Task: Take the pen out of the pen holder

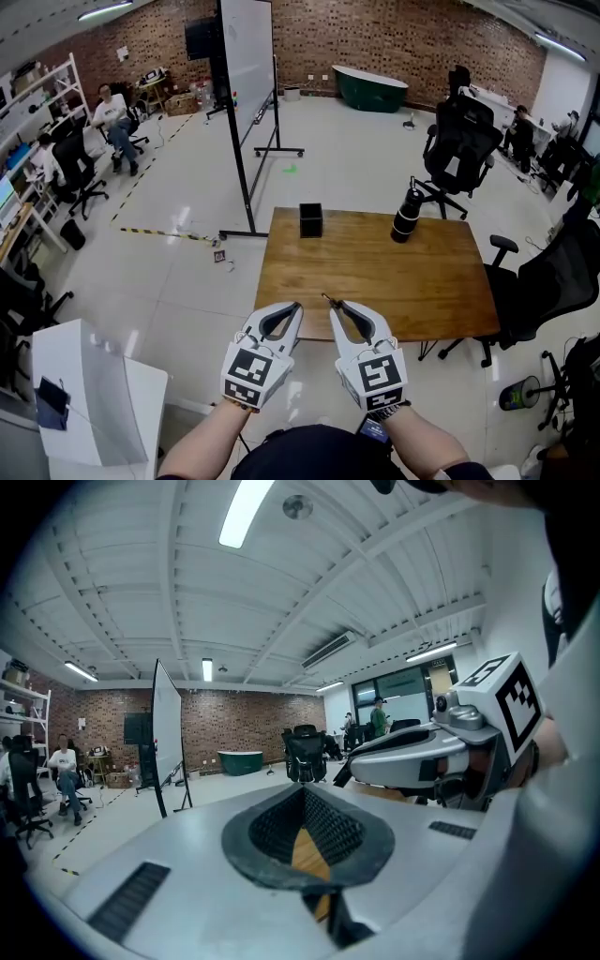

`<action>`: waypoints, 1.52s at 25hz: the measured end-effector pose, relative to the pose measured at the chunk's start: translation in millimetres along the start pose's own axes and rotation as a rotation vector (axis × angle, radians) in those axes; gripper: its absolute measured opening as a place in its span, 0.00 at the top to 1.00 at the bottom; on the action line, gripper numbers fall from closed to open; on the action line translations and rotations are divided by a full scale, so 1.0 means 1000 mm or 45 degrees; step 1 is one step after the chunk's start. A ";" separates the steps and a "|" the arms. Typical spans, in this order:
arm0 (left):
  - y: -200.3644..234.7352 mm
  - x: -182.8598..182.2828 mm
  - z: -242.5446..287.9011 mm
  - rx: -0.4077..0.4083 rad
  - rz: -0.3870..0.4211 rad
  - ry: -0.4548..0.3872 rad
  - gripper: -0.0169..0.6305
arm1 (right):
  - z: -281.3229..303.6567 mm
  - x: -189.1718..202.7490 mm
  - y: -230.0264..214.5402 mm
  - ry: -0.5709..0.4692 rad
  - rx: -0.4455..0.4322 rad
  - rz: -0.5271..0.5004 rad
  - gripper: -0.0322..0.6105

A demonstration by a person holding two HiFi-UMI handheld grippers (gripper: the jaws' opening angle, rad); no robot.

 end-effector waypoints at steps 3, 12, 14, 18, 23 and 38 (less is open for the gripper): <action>-0.002 -0.001 0.000 0.001 0.004 -0.004 0.97 | -0.002 -0.001 0.000 -0.006 0.003 0.000 0.88; -0.006 -0.002 -0.003 0.018 0.008 -0.001 0.97 | -0.009 -0.001 0.006 -0.010 0.013 0.001 0.88; -0.007 -0.001 -0.003 0.021 0.008 0.000 0.97 | -0.011 0.000 0.006 -0.010 0.015 0.001 0.88; -0.007 -0.002 -0.006 0.024 0.008 0.000 0.97 | -0.013 -0.002 0.009 -0.012 0.013 -0.008 0.88; -0.009 -0.003 -0.006 0.033 0.016 -0.007 0.97 | -0.013 -0.005 0.009 -0.029 0.019 -0.017 0.88; -0.010 -0.005 -0.006 0.041 0.022 -0.007 0.97 | -0.013 -0.007 0.011 -0.032 0.009 -0.025 0.88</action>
Point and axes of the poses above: the fingertips, and each gripper's own axes: z forward along the fingers, y to its left, x out of its underside, the point moved 9 cm from there along -z, backward along the fingers, and after that the axes turned 8 degrees about -y, right-handed, at the moved point
